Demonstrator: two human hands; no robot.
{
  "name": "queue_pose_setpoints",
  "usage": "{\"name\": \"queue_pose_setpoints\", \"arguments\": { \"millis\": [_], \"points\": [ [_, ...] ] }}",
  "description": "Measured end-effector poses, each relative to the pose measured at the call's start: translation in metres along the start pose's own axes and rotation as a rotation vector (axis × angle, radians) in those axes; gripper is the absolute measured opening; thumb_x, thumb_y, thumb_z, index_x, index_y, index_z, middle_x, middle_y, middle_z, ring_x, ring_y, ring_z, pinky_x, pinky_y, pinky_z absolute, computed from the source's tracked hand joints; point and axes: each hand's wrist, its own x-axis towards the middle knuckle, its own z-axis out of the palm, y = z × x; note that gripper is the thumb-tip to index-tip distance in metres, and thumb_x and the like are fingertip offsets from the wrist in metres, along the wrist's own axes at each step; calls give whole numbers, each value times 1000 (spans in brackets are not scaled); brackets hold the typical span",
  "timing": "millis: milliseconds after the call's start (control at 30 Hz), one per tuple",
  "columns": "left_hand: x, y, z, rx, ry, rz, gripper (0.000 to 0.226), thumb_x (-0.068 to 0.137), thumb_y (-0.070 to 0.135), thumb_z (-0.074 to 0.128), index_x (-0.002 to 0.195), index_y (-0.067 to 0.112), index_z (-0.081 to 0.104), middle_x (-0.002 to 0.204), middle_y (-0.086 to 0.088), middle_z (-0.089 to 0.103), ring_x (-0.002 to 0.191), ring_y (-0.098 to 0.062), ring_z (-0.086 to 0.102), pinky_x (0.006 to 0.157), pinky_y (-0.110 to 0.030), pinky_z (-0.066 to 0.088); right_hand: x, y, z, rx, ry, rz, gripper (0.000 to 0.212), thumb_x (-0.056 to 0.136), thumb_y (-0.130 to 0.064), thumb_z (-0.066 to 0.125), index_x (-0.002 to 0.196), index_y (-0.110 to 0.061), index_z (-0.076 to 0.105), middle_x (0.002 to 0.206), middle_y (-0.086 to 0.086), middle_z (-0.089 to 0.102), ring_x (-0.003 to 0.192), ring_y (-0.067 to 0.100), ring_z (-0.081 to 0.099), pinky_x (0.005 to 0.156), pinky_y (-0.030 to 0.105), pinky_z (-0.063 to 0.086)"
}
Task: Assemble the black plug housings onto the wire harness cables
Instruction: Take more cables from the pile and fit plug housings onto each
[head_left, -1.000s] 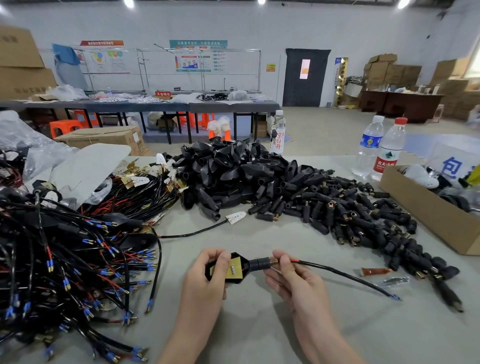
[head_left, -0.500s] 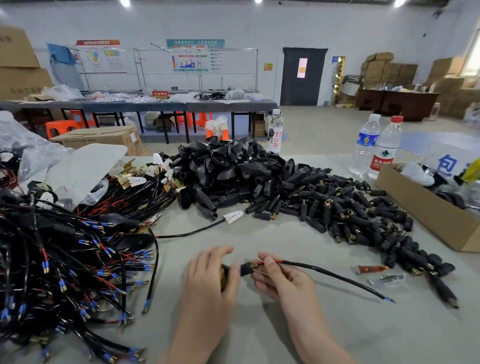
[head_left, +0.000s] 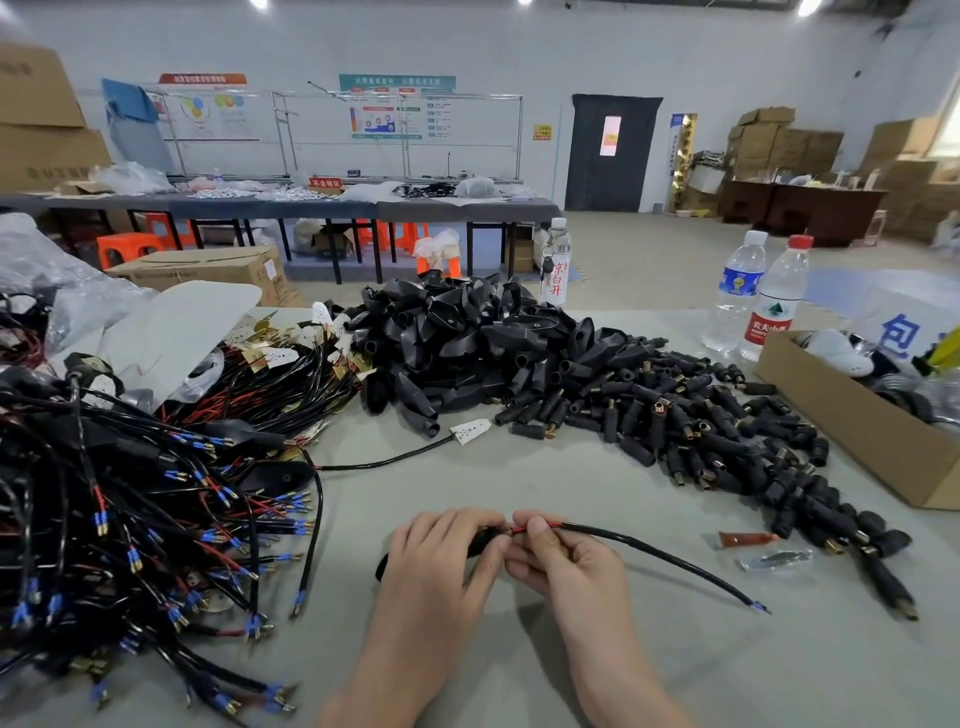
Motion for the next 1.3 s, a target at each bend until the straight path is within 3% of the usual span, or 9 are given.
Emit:
{"name": "queue_pose_setpoints", "arguments": {
  "millis": [233,367,500,633,733,833,900,1000,1300],
  "points": [
    [-6,2,-12,62,-58,1,41,97,49,32,108,29,67,101,19,66,96,-12,59,90,-32,41,-5,-2,-6,-92,-133,31,19,97,-8,56,99,-2,74,86,16,76,72,19,72,62,21,56],
    [-5,-9,-35,280,-72,109,41,100,42,32,109,30,70,94,13,66,88,-16,62,82,-33,49,-15,-4,9,-191,-184,-5,22,98,-16,54,104,-7,74,91,10,77,71,21,71,65,25,57],
    [19,-31,-95,515,39,264,36,94,35,40,94,25,75,79,7,67,75,-22,66,84,-33,35,-29,-11,51,-145,-227,-49,22,99,-19,53,101,-12,74,87,7,77,64,15,68,58,22,55],
    [50,-59,-186,669,59,348,34,98,32,40,105,20,71,88,1,68,85,-28,63,94,-37,34,-39,-23,110,-180,-416,-112,21,101,-27,53,110,-22,70,96,3,76,74,15,68,67,25,56],
    [74,-80,-253,808,38,327,36,99,34,38,108,20,70,92,-2,69,91,-30,63,98,-44,38,-46,-29,149,-194,-524,-147,21,103,-21,50,112,-27,68,96,-1,75,75,13,68,66,25,56],
    [88,-115,-308,901,-35,215,19,99,24,57,113,23,69,105,-2,67,110,-32,59,107,-48,31,-51,-30,171,-185,-579,-171,24,104,-15,48,111,-28,67,93,-4,75,72,12,67,61,23,54],
    [89,-138,-331,958,-79,42,28,100,26,52,127,27,60,124,-3,61,124,-33,49,110,-47,26,-50,-29,174,-172,-579,-160,26,103,-11,47,111,-26,67,93,-2,75,71,13,67,61,23,54],
    [83,-157,-335,962,-82,-138,36,102,32,43,137,27,50,137,-6,54,131,-32,41,114,-46,24,-44,-26,167,-177,-533,-131,29,103,-8,45,110,-25,68,91,0,74,71,15,66,63,28,57],
    [77,-149,-236,789,-202,-13,38,103,34,38,139,26,48,133,0,54,129,-23,43,112,-40,28,2,-17,129,-206,-344,-61,30,103,-2,41,108,-18,66,89,4,72,66,14,63,58,24,54]
  ]
}}
